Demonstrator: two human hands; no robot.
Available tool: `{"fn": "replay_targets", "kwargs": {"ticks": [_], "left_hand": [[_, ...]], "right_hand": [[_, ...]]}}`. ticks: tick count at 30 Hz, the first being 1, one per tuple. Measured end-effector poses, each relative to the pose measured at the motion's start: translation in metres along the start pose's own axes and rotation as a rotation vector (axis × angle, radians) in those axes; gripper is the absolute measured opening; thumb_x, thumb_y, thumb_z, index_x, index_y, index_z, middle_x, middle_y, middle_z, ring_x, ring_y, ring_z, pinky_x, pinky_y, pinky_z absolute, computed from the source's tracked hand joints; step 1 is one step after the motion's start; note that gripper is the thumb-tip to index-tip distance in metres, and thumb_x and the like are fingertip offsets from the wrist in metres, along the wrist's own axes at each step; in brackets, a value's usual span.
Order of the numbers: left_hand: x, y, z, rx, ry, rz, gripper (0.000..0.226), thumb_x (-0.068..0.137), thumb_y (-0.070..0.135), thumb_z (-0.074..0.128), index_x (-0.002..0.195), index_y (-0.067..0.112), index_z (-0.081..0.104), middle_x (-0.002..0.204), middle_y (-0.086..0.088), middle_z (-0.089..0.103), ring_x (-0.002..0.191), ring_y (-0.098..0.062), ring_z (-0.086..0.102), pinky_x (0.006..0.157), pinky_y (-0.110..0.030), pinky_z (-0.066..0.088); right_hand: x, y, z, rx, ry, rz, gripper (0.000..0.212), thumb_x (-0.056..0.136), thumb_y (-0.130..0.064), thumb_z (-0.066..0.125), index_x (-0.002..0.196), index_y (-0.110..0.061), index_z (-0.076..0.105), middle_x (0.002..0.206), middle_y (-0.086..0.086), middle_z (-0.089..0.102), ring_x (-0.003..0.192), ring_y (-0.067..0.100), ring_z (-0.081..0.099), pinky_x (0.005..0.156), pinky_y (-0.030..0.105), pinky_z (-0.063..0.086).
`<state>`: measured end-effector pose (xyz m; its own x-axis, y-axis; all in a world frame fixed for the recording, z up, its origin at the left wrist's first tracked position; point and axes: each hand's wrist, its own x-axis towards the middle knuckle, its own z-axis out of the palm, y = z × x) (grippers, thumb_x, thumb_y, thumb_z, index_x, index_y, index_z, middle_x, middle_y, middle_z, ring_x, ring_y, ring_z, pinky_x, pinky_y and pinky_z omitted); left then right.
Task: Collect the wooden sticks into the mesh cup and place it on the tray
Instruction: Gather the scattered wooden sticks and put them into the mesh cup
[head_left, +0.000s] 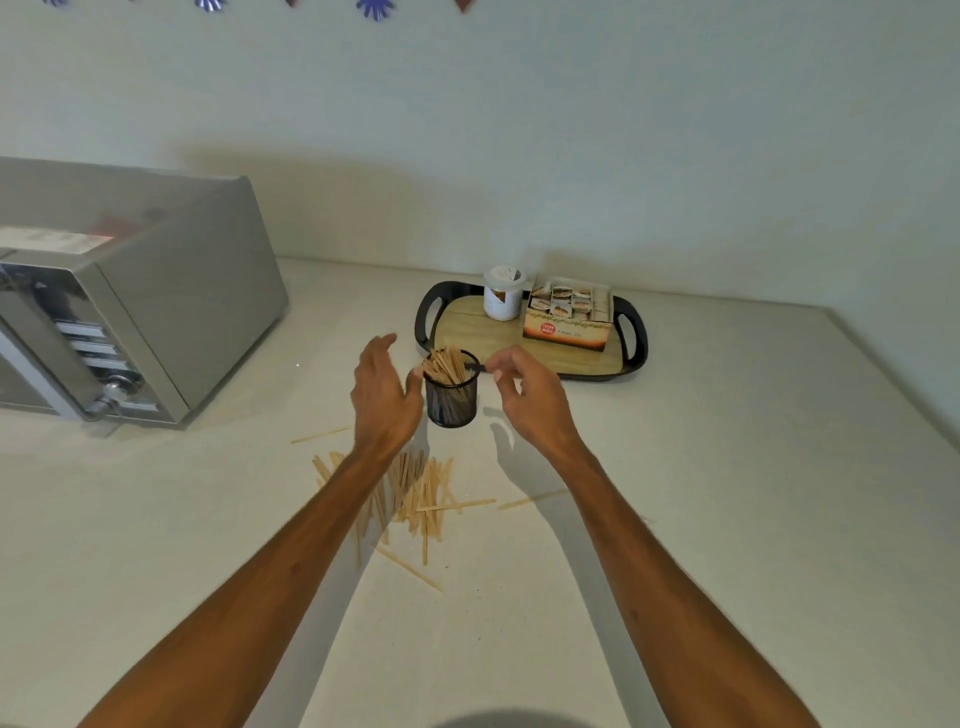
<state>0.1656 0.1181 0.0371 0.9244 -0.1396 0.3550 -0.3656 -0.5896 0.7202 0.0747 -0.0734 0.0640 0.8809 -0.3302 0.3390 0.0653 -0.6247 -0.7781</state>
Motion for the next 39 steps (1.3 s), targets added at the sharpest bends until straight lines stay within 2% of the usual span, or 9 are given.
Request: {"fn": "replay_targets", "kwargs": {"ticks": [6,10,13,15,17,20,26,32,39], "left_hand": [[-0.032,-0.020,-0.024,0.285,-0.177,-0.302,0.081,0.106,0.038,0.063,0.167,0.005,0.022,0.177,-0.022,0.012,0.163,-0.044,0.018,0.128,-0.064,0.027],[-0.064,-0.038,-0.038,0.446,-0.262,-0.374,0.091,0.108,0.053,0.053,0.170,0.002,0.011,0.180,-0.019,-0.003,0.167,-0.040,0.005,0.132,-0.062,0.016],[-0.085,-0.049,-0.046,0.569,-0.311,-0.441,0.095,0.108,0.063,0.046,0.169,-0.002,0.013,0.180,-0.020,0.000,0.166,-0.040,0.009,0.132,-0.059,0.016],[-0.097,-0.054,-0.050,0.648,-0.331,-0.456,0.096,0.107,0.067,0.043,0.166,-0.005,0.023,0.174,-0.023,0.018,0.160,-0.040,0.022,0.128,-0.057,0.025],[-0.105,-0.057,-0.052,0.693,-0.319,-0.450,0.091,0.106,0.067,0.043,0.159,-0.006,0.037,0.159,-0.023,0.039,0.149,-0.040,0.037,0.121,-0.054,0.034],[-0.112,-0.053,-0.054,0.703,-0.291,-0.418,0.082,0.106,0.064,0.047,0.148,-0.006,0.051,0.147,-0.023,0.050,0.139,-0.040,0.046,0.116,-0.052,0.039],[-0.119,-0.042,-0.051,0.624,-0.320,-0.292,0.063,0.109,0.053,0.049,0.137,-0.002,0.060,0.139,-0.023,0.054,0.131,-0.042,0.051,0.109,-0.053,0.045],[-0.114,-0.043,-0.052,0.580,-0.327,-0.217,0.043,0.108,0.038,0.053,0.131,0.002,0.062,0.132,-0.019,0.057,0.126,-0.038,0.054,0.103,-0.051,0.049],[-0.085,-0.068,-0.075,0.577,-0.177,-0.144,0.046,0.105,0.029,0.059,0.147,0.011,0.060,0.145,-0.016,0.057,0.133,-0.036,0.053,0.107,-0.050,0.047]], "right_hand": [[-0.042,0.016,-0.036,-0.234,-0.121,0.220,0.015,0.101,-0.018,0.062,0.101,-0.030,0.071,0.105,-0.014,0.075,0.104,0.010,0.071,0.088,0.034,0.058],[-0.079,0.036,-0.073,-0.466,-0.241,0.357,0.011,0.098,-0.026,0.064,0.108,-0.029,0.070,0.123,-0.007,0.068,0.117,0.017,0.065,0.094,0.035,0.052],[-0.106,0.049,-0.093,-0.633,-0.403,0.424,0.031,0.097,-0.035,0.070,0.126,-0.024,0.063,0.135,0.003,0.054,0.133,0.023,0.051,0.107,0.039,0.046],[-0.121,0.052,-0.096,-0.702,-0.470,0.463,0.041,0.096,-0.036,0.071,0.132,-0.021,0.058,0.137,0.005,0.050,0.135,0.025,0.047,0.111,0.044,0.045],[-0.132,0.054,-0.090,-0.763,-0.450,0.447,0.043,0.097,-0.034,0.070,0.134,-0.020,0.055,0.137,0.006,0.047,0.134,0.026,0.047,0.110,0.045,0.045],[-0.140,0.052,-0.076,-0.775,-0.332,0.401,0.030,0.100,-0.026,0.063,0.129,-0.017,0.057,0.133,0.005,0.051,0.131,0.026,0.051,0.107,0.044,0.045],[-0.135,0.043,-0.044,-0.724,-0.165,0.405,0.019,0.103,-0.016,0.060,0.121,-0.010,0.063,0.124,0.010,0.062,0.117,0.029,0.061,0.093,0.039,0.053],[-0.123,0.032,-0.003,-0.667,-0.117,0.383,0.016,0.103,-0.009,0.058,0.118,-0.004,0.062,0.117,0.014,0.064,0.105,0.030,0.066,0.073,0.033,0.044],[-0.106,0.024,0.024,-0.560,-0.101,0.365,0.021,0.108,-0.020,0.056,0.116,-0.002,0.064,0.115,0.016,0.066,0.105,0.030,0.066,0.082,0.037,0.051]]}}
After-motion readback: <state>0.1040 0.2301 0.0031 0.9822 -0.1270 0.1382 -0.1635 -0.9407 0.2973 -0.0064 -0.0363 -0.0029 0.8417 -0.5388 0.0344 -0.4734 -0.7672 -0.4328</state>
